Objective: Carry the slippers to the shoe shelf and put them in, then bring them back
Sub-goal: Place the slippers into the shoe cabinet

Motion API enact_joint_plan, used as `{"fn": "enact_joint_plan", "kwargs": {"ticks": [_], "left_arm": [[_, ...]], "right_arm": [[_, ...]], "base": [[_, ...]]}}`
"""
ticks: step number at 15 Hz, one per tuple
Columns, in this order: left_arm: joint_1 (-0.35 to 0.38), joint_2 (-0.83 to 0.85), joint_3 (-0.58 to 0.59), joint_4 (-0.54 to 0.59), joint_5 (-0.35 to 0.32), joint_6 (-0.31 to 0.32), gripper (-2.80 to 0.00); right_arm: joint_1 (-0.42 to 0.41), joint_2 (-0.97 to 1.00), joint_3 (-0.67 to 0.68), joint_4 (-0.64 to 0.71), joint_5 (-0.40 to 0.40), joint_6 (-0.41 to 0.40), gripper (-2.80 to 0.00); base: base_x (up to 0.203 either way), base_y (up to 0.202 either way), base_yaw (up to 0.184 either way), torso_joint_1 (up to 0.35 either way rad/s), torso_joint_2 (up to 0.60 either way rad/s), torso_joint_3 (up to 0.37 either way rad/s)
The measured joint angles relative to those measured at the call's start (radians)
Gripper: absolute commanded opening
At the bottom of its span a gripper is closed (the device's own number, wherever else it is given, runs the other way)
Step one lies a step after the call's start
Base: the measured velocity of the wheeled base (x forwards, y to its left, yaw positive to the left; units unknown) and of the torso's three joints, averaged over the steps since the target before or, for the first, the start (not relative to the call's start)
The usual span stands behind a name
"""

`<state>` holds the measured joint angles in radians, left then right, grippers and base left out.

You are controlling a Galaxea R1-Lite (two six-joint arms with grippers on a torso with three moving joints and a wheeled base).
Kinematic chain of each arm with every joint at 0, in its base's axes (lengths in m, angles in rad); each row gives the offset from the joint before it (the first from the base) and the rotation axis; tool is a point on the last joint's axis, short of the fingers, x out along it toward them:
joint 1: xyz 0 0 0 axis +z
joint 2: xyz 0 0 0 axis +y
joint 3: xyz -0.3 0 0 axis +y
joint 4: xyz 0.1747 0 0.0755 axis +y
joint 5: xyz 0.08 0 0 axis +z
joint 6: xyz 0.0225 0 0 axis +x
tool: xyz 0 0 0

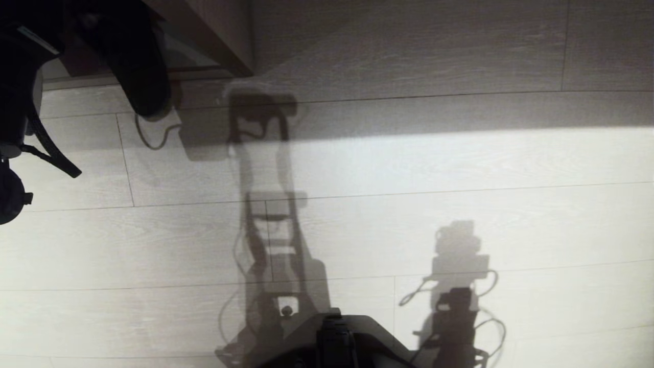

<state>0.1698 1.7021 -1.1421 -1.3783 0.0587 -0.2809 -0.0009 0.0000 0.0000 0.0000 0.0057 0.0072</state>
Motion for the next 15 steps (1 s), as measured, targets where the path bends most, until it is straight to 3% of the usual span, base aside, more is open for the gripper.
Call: {"fn": "enact_joint_plan", "kwargs": {"ticks": [8, 15], "left_arm": [[0.026, -0.021, 0.012, -0.003, -0.007, 0.006, 0.0], [0.032, 0.006, 0.012, -0.019, -0.058, 0.069, 0.0]], "right_arm": [[0.0, 0.0, 0.0, 0.0, 0.0, 0.0, -2.8], [0.0, 0.0, 0.0, 0.0, 0.0, 0.0, -2.8]], "base": [[0.0, 0.0, 0.0, 0.0, 0.0, 0.0], [0.0, 0.0, 0.0, 0.0, 0.0, 0.0]]}}
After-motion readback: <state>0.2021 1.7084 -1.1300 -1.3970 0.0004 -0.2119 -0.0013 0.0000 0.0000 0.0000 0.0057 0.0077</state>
